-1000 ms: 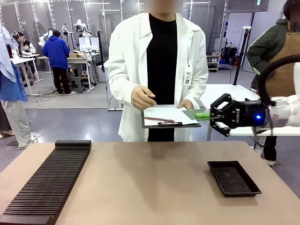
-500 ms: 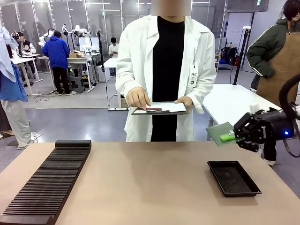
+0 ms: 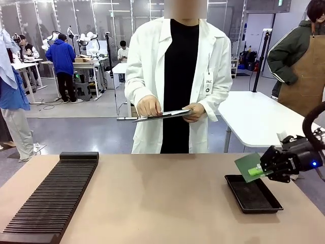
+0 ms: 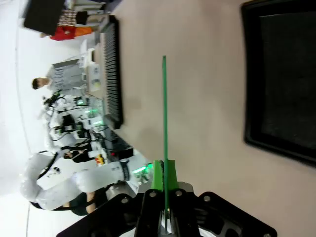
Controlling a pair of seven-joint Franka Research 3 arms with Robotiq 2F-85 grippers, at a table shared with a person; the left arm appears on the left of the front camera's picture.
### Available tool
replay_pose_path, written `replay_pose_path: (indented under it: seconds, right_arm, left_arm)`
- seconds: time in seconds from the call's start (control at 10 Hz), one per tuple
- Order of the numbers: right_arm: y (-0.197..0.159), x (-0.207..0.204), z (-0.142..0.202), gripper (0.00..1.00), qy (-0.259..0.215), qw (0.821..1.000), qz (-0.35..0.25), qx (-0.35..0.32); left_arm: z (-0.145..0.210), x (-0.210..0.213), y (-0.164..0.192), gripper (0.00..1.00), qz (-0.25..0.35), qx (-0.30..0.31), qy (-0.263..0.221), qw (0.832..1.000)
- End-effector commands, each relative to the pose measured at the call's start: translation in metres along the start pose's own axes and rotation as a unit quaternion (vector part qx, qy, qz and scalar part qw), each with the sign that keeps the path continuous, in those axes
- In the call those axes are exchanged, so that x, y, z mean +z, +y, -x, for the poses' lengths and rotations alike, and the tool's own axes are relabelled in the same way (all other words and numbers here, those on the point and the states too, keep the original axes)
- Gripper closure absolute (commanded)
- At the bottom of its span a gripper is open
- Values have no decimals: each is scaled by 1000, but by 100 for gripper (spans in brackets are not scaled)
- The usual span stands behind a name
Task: Inspect the PCB.
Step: Place the Blank PCB in the ESD tray.
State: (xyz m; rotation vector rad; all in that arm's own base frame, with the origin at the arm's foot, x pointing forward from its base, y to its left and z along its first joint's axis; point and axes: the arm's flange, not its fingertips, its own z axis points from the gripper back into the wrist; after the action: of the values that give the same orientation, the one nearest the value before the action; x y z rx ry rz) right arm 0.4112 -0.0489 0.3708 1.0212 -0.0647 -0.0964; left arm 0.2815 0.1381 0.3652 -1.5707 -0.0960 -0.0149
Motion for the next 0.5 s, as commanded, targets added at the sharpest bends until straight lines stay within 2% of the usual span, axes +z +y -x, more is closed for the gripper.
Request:
replay_pose_path:
  seconds: [0.0,0.3,0.4]
  right_arm:
    - [-21,-21,-14,97,1,998,56,41]
    - [-38,-34,-26,97,-30,992,106,59]
    - [-42,-41,-30,97,-27,991,115,58]
  left_arm:
    - [-1,-1,-2,0,-3,8,-1,1000]
    - [-1,-1,-2,0,-3,8,-1,1000]
    - [-1,-1,-2,0,-3,8,-1,1000]
